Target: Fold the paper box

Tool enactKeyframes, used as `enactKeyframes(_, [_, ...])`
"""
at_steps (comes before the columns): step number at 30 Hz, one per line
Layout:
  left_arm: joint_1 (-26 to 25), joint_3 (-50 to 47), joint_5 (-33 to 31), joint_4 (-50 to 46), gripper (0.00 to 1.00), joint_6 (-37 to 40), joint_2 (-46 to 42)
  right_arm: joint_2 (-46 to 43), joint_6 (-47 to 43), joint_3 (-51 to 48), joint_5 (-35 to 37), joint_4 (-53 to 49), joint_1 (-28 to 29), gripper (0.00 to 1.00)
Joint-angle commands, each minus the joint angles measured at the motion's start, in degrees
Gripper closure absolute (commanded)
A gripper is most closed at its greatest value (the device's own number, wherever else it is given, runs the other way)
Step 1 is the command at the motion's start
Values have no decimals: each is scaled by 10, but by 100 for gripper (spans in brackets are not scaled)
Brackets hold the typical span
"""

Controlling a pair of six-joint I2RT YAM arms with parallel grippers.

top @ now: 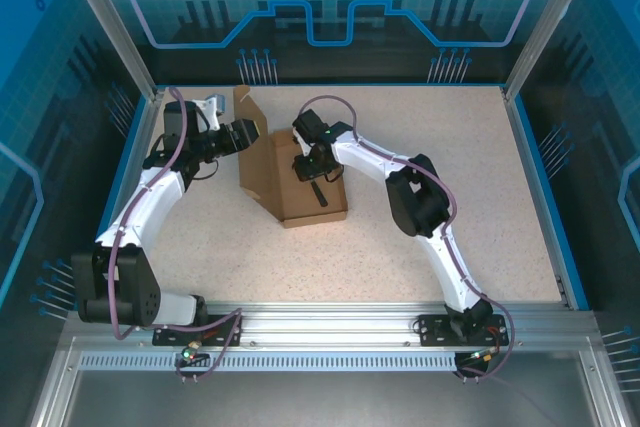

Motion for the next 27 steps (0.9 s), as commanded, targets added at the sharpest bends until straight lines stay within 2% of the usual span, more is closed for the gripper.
enactKeyframes(1, [-5, -8, 13, 10, 35, 7, -14, -81, -9, -44, -15, 10, -3, 59])
enactKeyframes(6, [-5, -8, 12, 9, 35, 8, -15, -199, -28, -175, 24, 48, -15, 54])
enactKeyframes(10, [-5, -8, 13, 10, 35, 6, -17, -234, -37, -240, 51, 59, -41, 53])
enactKeyframes(14, [-6, -8, 13, 14, 34, 2, -15, -230, -24, -276, 29, 80, -64, 52])
enactKeyframes(23, [-18, 2, 30, 28, 35, -10, 7, -209, 8, -321, -81, 154, -78, 47])
enactKeyframes(27, [-29, 10, 29, 26, 35, -5, 16, -213, 18, -349, -109, 183, -79, 50])
